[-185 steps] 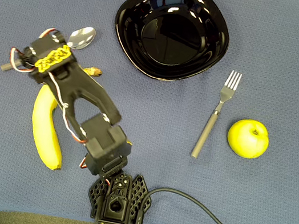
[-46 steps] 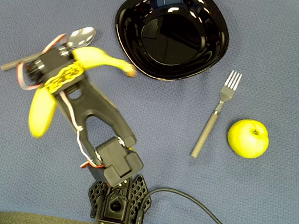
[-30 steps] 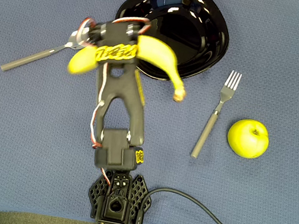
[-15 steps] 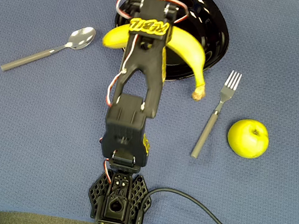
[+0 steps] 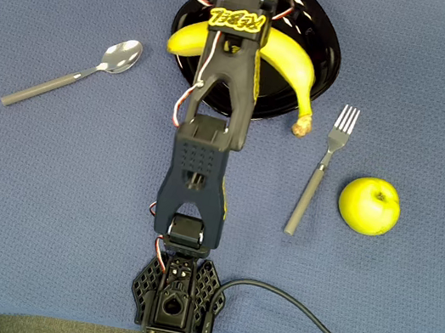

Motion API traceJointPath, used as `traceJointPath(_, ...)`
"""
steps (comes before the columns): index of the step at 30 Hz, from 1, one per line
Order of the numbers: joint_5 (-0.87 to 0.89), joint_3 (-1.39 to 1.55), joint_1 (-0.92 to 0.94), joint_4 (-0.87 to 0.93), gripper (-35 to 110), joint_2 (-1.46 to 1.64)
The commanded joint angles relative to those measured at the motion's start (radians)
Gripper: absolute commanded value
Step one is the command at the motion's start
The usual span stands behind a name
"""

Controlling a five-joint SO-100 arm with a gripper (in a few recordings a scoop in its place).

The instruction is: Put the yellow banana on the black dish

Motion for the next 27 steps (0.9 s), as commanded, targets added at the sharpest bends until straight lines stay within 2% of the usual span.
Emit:
traceJointPath(1, -0.003, -0.213, 0.02, 0.018, 0, -0.043)
traceJointPath(10, 0.005, -0.348, 0.028, -0.003, 0, -0.17)
traceJointPath(20, 0.021, -0.339, 0.051, -0.025, 0, -0.259)
traceJointPath(27, 0.011, -0.313, 0.06, -0.049, 7, -0.276)
